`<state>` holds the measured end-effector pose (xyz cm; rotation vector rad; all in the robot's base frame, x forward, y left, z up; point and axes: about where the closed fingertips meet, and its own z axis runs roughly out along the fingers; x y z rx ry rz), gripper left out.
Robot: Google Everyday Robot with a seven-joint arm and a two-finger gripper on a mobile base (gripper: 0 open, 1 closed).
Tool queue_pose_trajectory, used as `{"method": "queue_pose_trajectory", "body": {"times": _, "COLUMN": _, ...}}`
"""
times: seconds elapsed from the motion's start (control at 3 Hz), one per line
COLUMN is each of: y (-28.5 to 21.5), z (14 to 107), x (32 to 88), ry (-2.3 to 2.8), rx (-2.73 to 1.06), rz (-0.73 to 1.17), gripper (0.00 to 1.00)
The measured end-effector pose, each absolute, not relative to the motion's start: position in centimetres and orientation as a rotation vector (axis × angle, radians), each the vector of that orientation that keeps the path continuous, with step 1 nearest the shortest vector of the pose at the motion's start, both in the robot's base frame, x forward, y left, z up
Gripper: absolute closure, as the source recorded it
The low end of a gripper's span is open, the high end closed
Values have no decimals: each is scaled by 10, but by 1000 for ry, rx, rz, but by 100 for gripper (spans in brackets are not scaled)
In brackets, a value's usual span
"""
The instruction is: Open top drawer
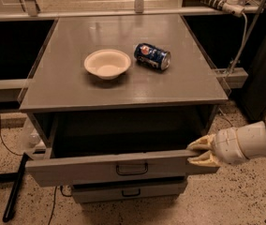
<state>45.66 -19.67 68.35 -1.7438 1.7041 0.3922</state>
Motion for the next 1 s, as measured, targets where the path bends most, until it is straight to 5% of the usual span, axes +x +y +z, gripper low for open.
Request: {"method": "queue_pose_trajectory", "body": {"times": 1.0, "y": -197, "z": 683, "x": 457, "ry": 1704, "rx": -1744, "rz": 392, "gripper": 35}}
